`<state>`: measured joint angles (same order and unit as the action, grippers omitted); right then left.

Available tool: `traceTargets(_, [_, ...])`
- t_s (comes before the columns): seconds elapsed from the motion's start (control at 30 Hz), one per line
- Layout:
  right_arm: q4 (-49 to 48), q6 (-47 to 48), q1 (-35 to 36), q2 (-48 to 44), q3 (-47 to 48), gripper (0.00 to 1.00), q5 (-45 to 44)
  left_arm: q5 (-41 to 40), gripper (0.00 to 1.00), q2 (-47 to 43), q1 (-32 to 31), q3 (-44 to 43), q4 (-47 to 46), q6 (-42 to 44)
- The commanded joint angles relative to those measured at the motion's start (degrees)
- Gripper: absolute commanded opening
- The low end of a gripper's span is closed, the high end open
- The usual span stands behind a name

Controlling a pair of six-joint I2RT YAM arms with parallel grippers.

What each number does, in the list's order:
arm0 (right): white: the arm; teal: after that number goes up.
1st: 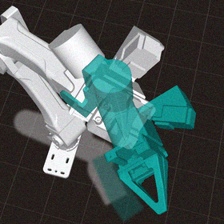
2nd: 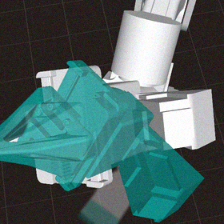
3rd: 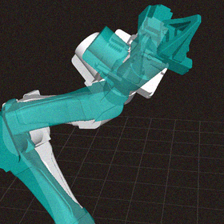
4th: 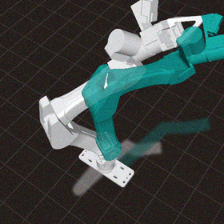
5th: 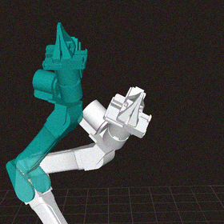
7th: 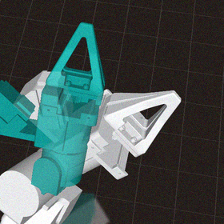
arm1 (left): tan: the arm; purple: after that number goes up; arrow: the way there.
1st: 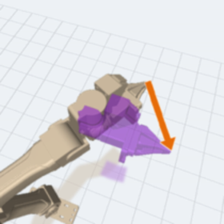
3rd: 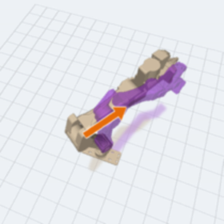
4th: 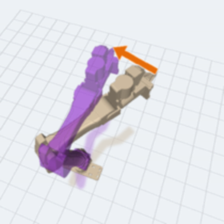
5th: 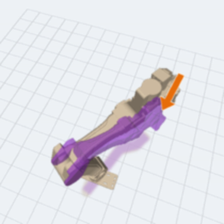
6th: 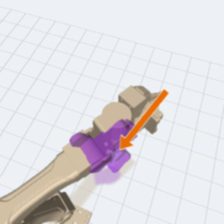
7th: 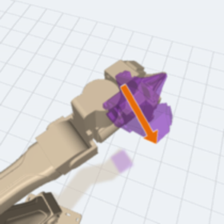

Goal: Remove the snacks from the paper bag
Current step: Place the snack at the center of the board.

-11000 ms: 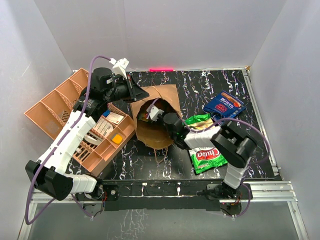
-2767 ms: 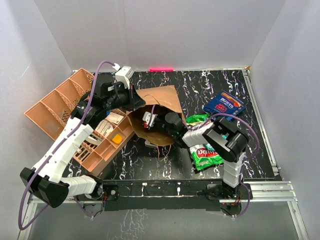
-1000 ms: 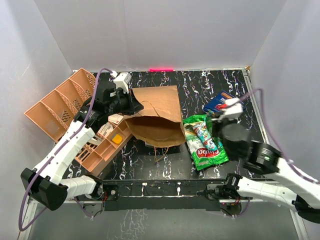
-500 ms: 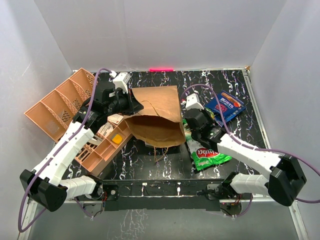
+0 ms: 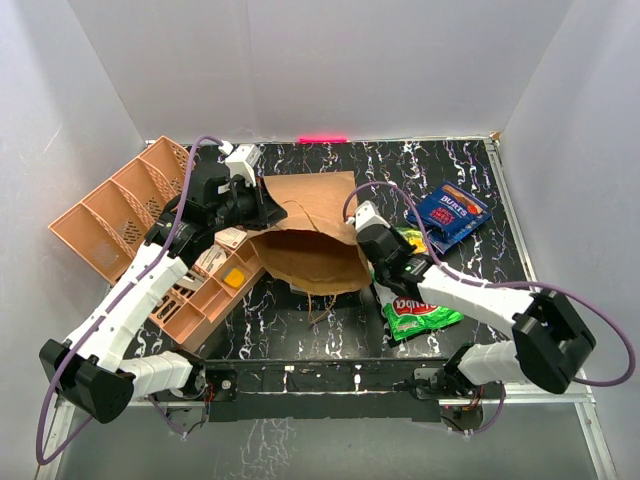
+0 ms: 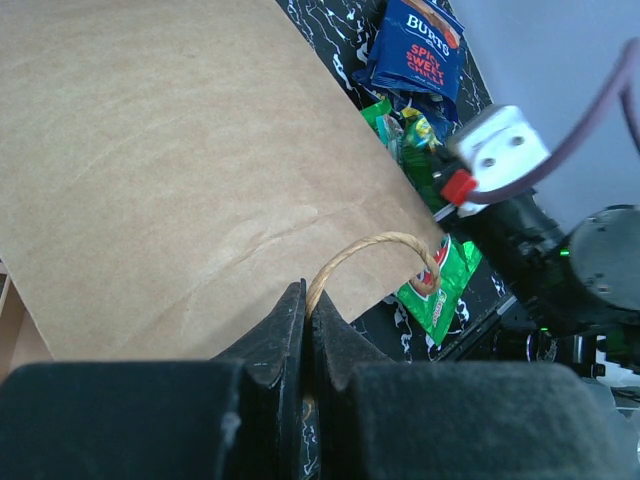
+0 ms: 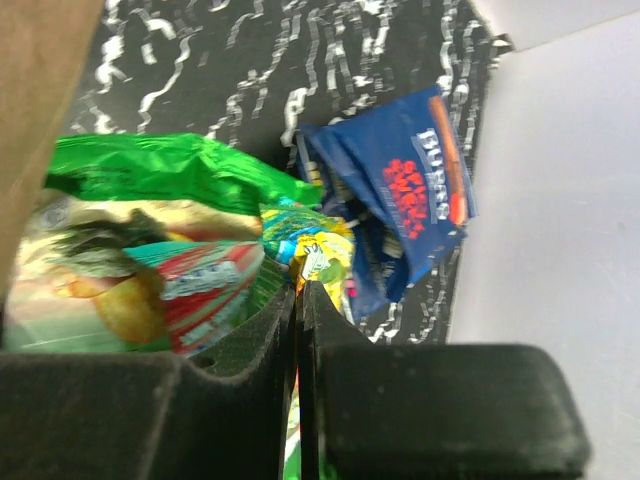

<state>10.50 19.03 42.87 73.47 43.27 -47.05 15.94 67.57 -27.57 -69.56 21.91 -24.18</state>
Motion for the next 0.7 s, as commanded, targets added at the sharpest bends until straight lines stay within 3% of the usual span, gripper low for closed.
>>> traceTargets(0.0, [2.7, -7.5, 0.6, 3.8, 2.7, 0.07, 6.5, 0.9, 0.0, -1.3, 0.0, -2.2, 1.1, 0.3])
traceTargets(0.27, [1.5, -15.9, 0.6, 7.5, 2.4, 0.07, 13.6, 0.1, 0.0, -2.1, 0.0, -2.8, 2.1, 0.7])
traceTargets(0.47, [0.9, -18.5, 0.6, 6.8, 1.8, 0.08, 10.6, 0.0, 0.0, -2.0, 0.0, -3.1, 2.4, 1.0])
traceTargets(0.53, [1.0, -18.6, 0.5, 5.4, 1.7, 0.11, 9.5, 0.1, 0.0, -2.0, 0.0, -3.1, 2.3, 1.0])
traceTargets(0.67, [3.4, -19.0, 0.5, 1.8, 2.5, 0.32, 9.2, 0.4, 0.0, -1.8, 0.0, -3.4, 2.3, 1.0])
